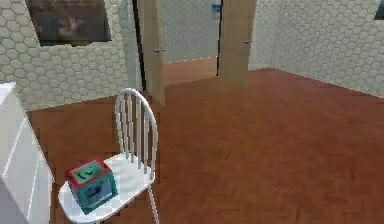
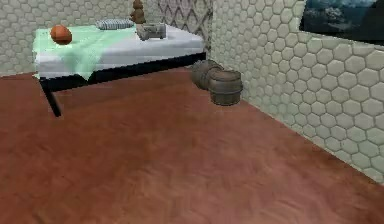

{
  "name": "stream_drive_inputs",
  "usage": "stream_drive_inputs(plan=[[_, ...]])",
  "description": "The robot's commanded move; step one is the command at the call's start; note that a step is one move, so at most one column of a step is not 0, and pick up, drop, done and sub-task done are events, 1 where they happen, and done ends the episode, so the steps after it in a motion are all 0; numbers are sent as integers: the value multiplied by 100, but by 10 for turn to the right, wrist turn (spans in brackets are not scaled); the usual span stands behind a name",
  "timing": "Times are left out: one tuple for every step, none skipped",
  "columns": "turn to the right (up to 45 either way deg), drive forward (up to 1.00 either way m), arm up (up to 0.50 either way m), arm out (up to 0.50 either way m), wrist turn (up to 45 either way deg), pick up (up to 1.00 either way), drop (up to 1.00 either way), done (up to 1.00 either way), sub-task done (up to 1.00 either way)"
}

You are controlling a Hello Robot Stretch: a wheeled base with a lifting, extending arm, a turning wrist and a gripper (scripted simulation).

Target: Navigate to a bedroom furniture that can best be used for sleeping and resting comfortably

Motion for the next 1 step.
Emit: stream_drive_inputs(plan=[[450,0,0,0,0,0,0,0,0]])
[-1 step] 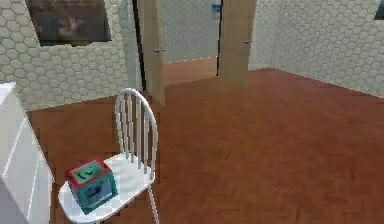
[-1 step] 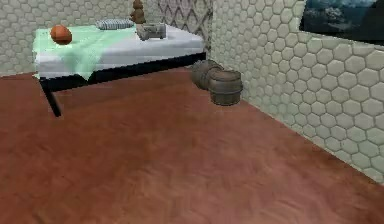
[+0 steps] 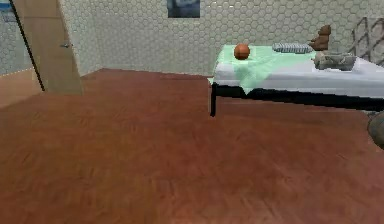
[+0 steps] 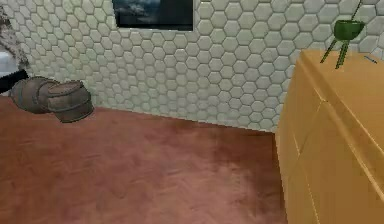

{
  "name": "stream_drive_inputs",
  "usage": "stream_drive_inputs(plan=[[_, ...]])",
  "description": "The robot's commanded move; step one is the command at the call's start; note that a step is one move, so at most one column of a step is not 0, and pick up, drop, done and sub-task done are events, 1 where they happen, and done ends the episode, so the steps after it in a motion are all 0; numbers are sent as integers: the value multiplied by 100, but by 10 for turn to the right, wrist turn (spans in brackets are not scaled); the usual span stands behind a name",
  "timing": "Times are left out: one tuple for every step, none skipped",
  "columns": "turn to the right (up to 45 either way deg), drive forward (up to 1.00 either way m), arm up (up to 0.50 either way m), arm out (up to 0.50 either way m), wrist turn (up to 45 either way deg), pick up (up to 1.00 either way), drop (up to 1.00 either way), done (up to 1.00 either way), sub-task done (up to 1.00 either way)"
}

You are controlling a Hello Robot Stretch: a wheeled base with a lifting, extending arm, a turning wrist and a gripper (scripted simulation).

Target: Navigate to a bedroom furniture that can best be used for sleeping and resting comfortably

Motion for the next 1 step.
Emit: stream_drive_inputs(plan=[[450,0,0,0,0,0,0,0,0]])
